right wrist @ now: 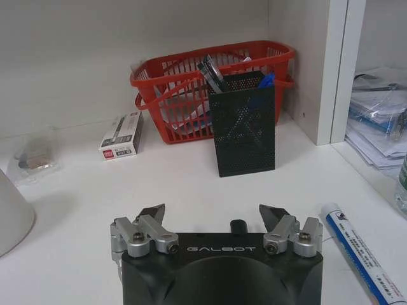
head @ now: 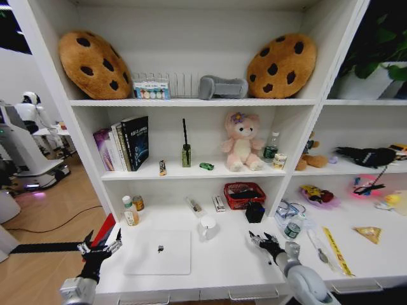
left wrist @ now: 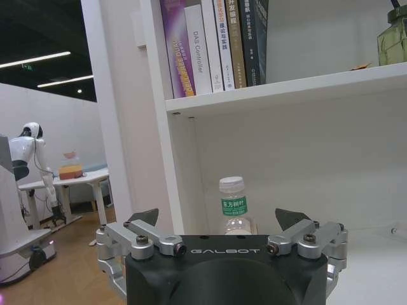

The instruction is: Organize the objects on the table.

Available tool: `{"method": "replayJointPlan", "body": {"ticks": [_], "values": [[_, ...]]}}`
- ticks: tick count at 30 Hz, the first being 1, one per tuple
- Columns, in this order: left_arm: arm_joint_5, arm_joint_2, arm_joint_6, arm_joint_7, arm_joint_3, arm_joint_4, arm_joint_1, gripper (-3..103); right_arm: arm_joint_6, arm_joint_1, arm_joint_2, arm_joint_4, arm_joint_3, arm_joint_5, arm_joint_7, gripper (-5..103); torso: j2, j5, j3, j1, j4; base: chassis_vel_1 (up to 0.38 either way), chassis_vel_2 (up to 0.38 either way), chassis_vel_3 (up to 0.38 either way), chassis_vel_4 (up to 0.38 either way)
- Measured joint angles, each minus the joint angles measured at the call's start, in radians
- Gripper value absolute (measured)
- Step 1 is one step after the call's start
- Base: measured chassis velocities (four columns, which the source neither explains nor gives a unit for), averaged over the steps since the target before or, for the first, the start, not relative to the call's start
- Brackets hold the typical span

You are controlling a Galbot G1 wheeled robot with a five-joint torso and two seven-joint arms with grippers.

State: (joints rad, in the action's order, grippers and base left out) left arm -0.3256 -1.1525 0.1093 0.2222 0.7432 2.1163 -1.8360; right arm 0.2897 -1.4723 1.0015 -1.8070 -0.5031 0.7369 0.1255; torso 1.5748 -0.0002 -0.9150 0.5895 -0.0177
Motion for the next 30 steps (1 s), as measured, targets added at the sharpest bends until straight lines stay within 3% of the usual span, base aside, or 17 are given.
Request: {"method": "replayJointPlan", "body": {"ticks": [6,10,12,14,16,18,24,30], "values": [[0.000,-0.002,0.006,-0.001,-0.001,-0.005,0.004,100,-0.007,0.004,0.007,0.012,0.002,-0.018,0.001,84,0.000,0.0000,0.000,0.000,0.0002,0.000,0.000,0.000,0.000],[0.000,-0.003,0.008,-0.001,-0.004,-0.010,0.010,100,-0.009,0.007,0.006,0.025,0.002,-0.015,-0.002,77,0.000,0.0000,0.000,0.000,0.0001,0.000,0.000,0.000,0.000],[0.000,-0.004,0.008,-0.001,-0.007,-0.010,0.011,100,-0.009,0.009,0.005,0.030,0.003,-0.008,-0.004,65,0.000,0.0000,0.000,0.000,0.0001,0.000,0.000,0.000,0.000],[0.000,-0.005,0.008,-0.001,-0.007,-0.010,0.011,100,-0.007,0.009,0.005,0.031,0.004,-0.003,-0.004,65,0.000,0.0000,0.000,0.000,0.0001,0.000,0.000,0.000,0.000],[0.000,-0.004,0.008,-0.001,-0.007,-0.010,0.011,100,-0.005,0.009,0.006,0.034,0.005,0.002,-0.002,54,0.000,0.0000,0.000,0.000,0.0002,0.000,0.000,0.000,0.000],[-0.001,-0.003,0.008,0.000,-0.005,-0.010,0.012,100,-0.004,0.009,0.007,0.038,0.007,0.004,-0.002,52,0.000,0.0000,0.000,0.000,0.0001,0.000,0.000,0.000,0.000],[-0.002,-0.002,0.008,0.003,-0.002,-0.011,0.014,100,-0.006,0.008,0.014,0.046,0.013,-0.001,-0.001,59,0.000,0.0001,0.000,0.000,0.0001,0.000,0.000,0.000,0.000],[-0.002,-0.005,0.010,0.005,-0.003,-0.013,0.012,100,-0.009,0.005,0.018,0.051,0.013,-0.006,0.003,59,0.000,-0.0001,0.000,0.000,0.0002,0.000,0.000,0.000,0.000]]}}
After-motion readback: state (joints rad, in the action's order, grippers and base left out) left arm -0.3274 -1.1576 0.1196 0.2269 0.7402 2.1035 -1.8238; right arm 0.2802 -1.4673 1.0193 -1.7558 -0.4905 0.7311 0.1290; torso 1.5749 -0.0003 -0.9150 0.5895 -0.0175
